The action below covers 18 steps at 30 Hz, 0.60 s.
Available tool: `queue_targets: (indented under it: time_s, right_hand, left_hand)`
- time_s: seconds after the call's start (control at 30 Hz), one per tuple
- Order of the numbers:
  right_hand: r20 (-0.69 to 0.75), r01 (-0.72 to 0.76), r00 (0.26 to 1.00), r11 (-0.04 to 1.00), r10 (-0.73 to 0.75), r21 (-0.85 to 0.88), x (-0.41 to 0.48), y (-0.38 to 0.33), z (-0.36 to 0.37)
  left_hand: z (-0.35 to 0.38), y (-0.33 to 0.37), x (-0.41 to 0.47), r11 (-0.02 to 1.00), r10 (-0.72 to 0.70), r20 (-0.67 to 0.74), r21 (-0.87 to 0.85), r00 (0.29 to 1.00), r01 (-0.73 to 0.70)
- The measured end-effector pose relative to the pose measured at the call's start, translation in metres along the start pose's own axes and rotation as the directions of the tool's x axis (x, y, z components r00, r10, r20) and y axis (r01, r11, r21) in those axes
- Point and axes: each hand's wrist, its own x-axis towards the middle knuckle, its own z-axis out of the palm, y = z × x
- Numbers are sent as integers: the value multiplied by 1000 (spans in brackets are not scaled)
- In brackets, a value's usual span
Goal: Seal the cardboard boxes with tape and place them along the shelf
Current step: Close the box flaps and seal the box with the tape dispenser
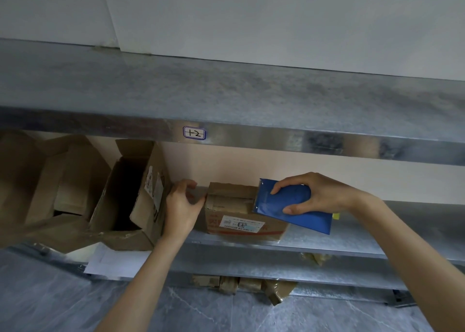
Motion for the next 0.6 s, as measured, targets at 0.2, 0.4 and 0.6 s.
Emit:
queue_targets:
  time_s: [0.2, 0.4, 0.6]
  right_hand:
    - [-2, -25, 1000, 1000, 25, -11, 0, 1, 0]
    - [-3, -13, 1000, 1000, 13, -11, -2, -1, 0]
    - [-19, 3, 1000, 999, -4, -53, -6, -8, 4]
  left_hand:
    - [-7, 27, 12, 982, 191, 291, -43, 937, -187]
    - [15, 34, 13, 943, 218, 569, 85, 793, -321]
    - [24, 31, 9, 953, 247, 503, 30, 828, -302]
